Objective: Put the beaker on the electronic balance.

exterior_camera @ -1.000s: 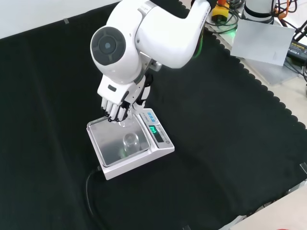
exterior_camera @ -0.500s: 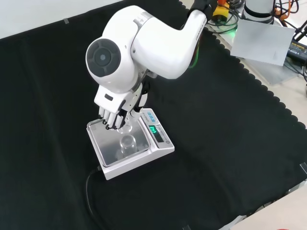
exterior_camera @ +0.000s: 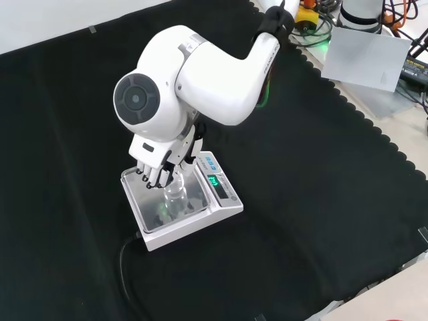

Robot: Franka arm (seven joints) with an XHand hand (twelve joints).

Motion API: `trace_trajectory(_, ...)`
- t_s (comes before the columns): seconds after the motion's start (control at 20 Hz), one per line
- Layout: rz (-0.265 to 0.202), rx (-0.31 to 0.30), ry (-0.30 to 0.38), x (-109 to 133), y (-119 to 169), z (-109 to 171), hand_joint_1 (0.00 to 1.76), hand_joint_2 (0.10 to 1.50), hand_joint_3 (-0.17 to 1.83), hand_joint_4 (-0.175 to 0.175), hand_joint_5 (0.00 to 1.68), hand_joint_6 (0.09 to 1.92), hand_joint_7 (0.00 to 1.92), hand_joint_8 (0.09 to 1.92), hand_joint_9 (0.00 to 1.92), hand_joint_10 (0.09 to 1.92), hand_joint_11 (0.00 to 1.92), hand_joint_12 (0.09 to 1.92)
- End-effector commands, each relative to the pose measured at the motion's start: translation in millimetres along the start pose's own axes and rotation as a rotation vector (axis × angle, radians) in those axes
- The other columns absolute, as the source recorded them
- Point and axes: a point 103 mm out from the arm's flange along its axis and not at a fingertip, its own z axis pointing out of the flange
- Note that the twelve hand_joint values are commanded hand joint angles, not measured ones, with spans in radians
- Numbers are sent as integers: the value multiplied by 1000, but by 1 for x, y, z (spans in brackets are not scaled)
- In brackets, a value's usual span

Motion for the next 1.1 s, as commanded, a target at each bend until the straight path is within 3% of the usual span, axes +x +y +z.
trace_trajectory(0.05, 2, 5, -2, 1, 0, 0, 1356, 1203, -8, -175, 751, 1334, 525, 1116, 766, 1338, 773, 1118)
trace_trajectory(0.35, 9, 1, -1, -2, -1, -2, 1356, 1202, -6, -175, 751, 1334, 525, 1117, 766, 1337, 772, 1119)
trace_trajectory(0.55, 13, 7, -3, -4, -1, -1, 1154, 1190, -16, -175, 837, 1237, 531, 1105, 785, 1209, 776, 1120)
trace_trajectory(1.1, 19, 28, 4, -4, 4, 5, 1133, 1193, -20, -175, 840, 1235, 533, 1098, 789, 1176, 776, 1122)
